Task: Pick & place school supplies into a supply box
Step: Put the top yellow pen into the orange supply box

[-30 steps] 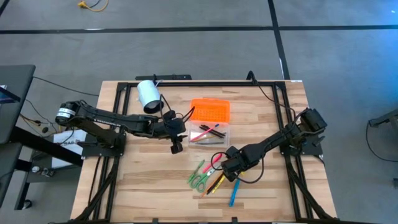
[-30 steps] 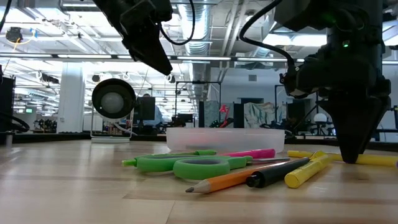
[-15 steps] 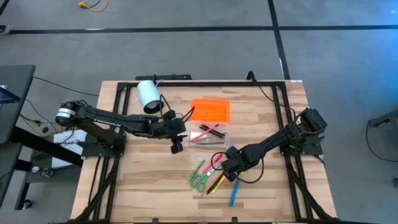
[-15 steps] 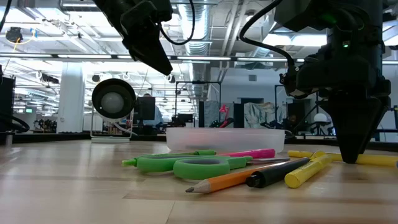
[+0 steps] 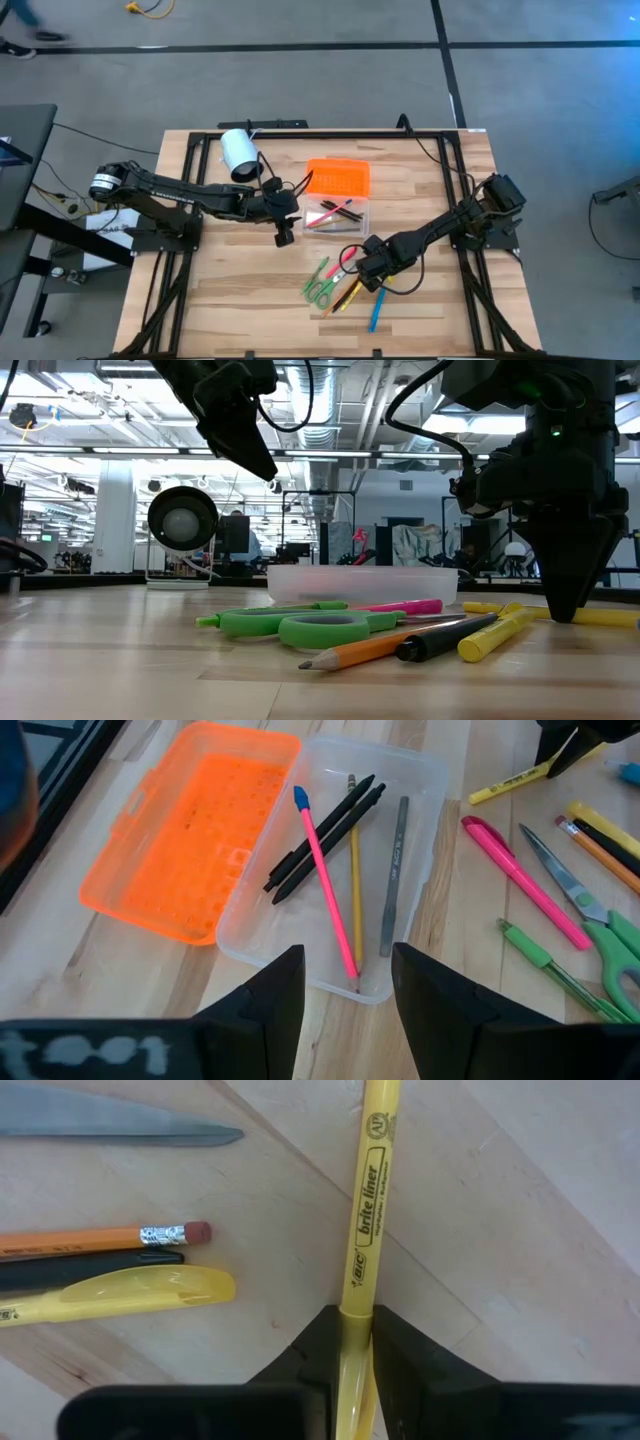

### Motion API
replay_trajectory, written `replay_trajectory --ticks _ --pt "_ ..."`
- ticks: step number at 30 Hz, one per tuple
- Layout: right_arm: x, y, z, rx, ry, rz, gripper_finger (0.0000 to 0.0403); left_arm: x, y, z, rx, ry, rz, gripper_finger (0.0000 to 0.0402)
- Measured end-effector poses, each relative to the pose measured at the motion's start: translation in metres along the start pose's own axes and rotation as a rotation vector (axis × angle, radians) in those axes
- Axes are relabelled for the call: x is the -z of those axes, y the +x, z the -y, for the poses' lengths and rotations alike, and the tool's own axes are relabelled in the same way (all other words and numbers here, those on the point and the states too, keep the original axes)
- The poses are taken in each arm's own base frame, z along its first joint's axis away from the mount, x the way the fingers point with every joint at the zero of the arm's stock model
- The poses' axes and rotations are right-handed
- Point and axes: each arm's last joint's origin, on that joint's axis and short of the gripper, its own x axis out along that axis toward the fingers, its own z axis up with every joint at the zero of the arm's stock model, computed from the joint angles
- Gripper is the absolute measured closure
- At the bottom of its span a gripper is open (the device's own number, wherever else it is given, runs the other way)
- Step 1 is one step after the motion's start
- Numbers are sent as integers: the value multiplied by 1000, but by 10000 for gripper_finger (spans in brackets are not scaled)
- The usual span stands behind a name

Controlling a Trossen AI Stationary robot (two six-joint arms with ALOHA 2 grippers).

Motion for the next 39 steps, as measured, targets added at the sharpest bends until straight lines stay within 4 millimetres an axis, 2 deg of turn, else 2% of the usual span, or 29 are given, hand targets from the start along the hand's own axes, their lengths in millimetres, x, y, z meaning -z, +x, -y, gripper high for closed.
replay_trajectory --ticks 15,39 --pt "0 -7 2 73 -11 1 375 0 0 0 0 10 0 259" --pt "-3 -49 -4 220 -87 -33 376 0 0 0 0 20 0 259"
